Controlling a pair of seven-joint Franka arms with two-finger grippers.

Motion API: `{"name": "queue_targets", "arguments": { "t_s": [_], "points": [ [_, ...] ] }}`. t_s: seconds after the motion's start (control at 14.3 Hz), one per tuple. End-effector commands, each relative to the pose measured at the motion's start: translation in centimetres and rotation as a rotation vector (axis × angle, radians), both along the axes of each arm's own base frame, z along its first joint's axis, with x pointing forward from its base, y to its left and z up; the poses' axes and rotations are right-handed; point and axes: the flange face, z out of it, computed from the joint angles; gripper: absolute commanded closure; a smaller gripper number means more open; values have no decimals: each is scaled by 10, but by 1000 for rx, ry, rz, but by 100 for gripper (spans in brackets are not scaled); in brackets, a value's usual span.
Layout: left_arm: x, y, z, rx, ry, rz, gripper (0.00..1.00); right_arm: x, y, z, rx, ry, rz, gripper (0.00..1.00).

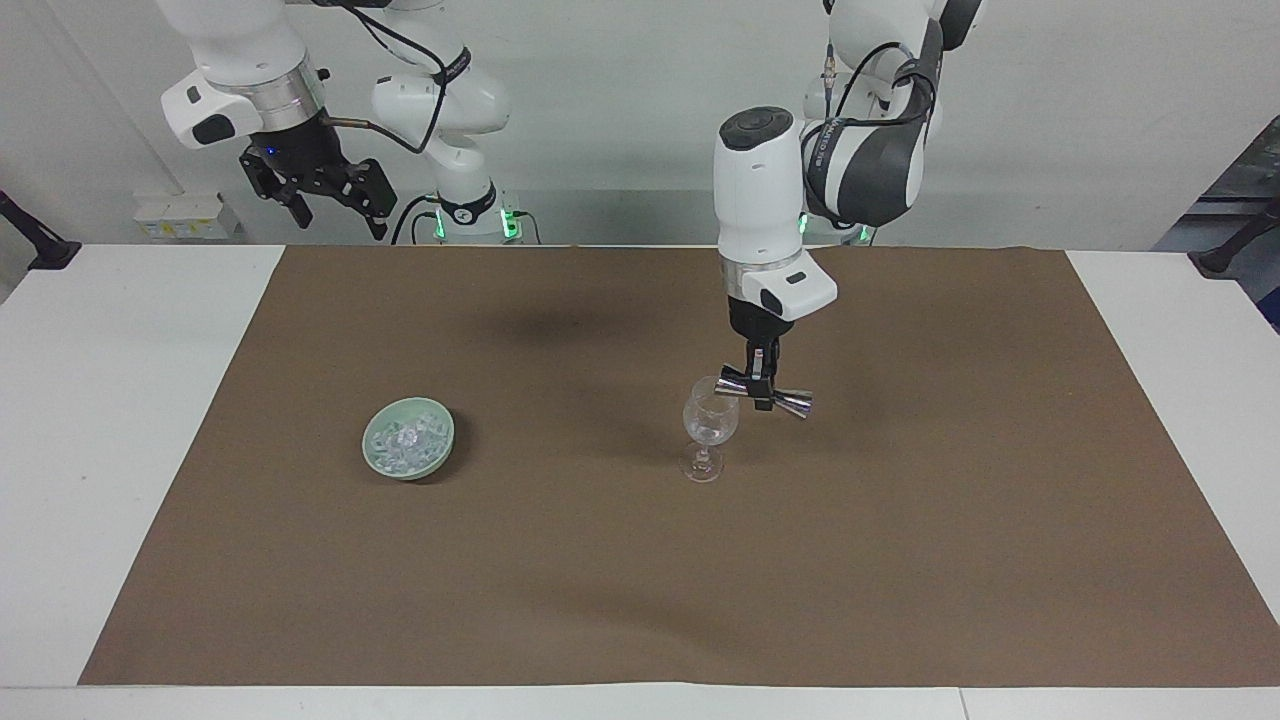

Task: Pour wine and add ice with both arms
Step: 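Hold the silver cup tilted, pouring into the wine glass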

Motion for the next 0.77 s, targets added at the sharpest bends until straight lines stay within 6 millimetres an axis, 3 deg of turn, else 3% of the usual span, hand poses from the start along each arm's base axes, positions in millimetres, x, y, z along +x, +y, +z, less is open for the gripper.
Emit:
{"name": "queue_targets", "arguments": {
  "t_s": [0.0, 0.7],
  "points": [
    [0, -4, 4, 17, -15, 8, 100, -3, -5, 3, 21, -4, 21, 0],
    [-3, -4, 18, -135, 49, 48, 100, -3, -5, 3, 21, -4, 22, 0]
  ]
}}
